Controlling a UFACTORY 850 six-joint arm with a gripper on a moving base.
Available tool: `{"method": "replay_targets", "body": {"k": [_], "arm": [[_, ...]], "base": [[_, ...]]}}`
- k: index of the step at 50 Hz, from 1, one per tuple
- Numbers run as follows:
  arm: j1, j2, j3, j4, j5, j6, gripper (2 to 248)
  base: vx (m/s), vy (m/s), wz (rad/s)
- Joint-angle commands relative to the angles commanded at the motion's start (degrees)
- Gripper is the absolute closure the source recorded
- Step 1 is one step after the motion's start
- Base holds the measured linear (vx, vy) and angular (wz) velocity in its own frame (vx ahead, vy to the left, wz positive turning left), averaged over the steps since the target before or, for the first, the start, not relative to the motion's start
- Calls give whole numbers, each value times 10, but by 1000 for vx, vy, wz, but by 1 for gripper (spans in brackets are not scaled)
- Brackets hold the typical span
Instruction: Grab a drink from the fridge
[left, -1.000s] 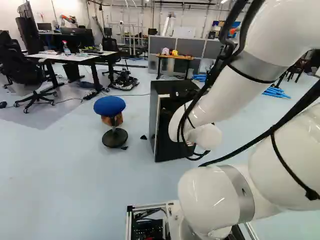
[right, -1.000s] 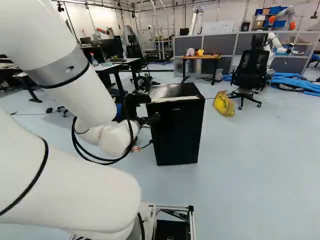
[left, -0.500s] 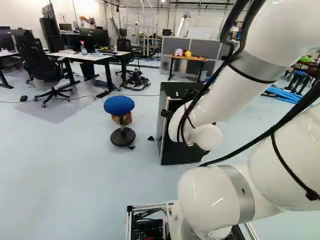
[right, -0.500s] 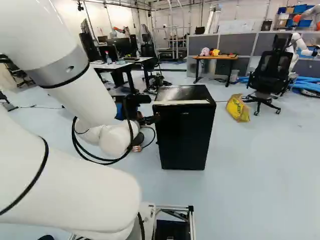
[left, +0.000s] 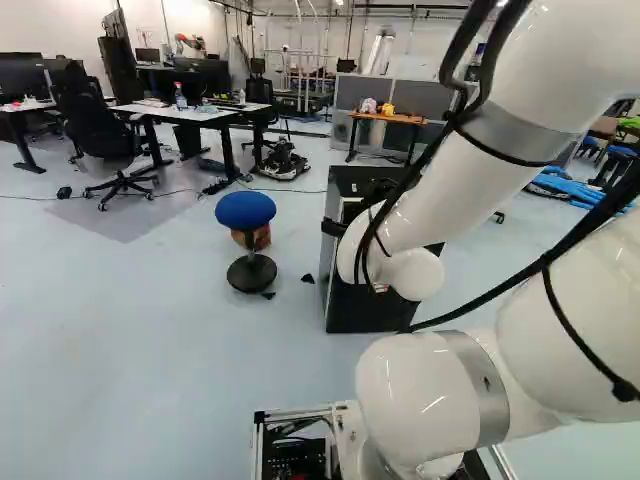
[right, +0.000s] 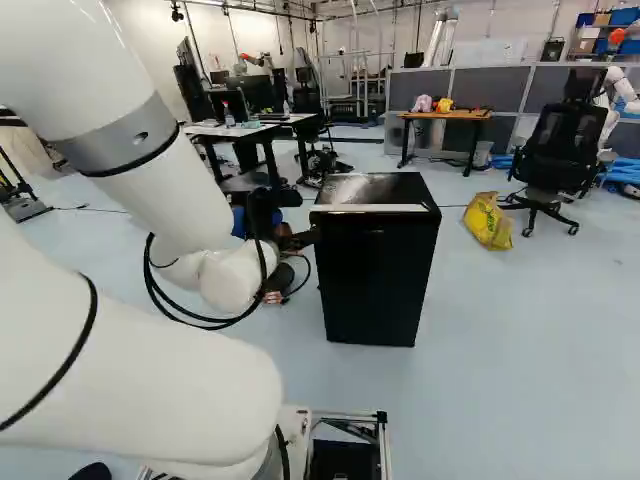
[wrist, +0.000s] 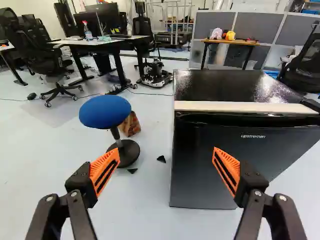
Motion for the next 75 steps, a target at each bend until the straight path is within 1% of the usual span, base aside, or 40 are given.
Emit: {"method": "replay_targets", "body": {"k": [11, 18, 30, 52, 75], "arm": [[0, 0, 0, 2, 0, 0, 3], [1, 0, 0, 12, -3, 0, 3], [8, -9, -8, 50, -11, 0, 3], [34, -45, -39, 128, -15, 0, 3], [62, -78, -66, 183, 2, 0, 3]], "base": [[0, 0, 0], [0, 0, 0], [0, 0, 0], [0, 0, 0], [0, 0, 0]]}}
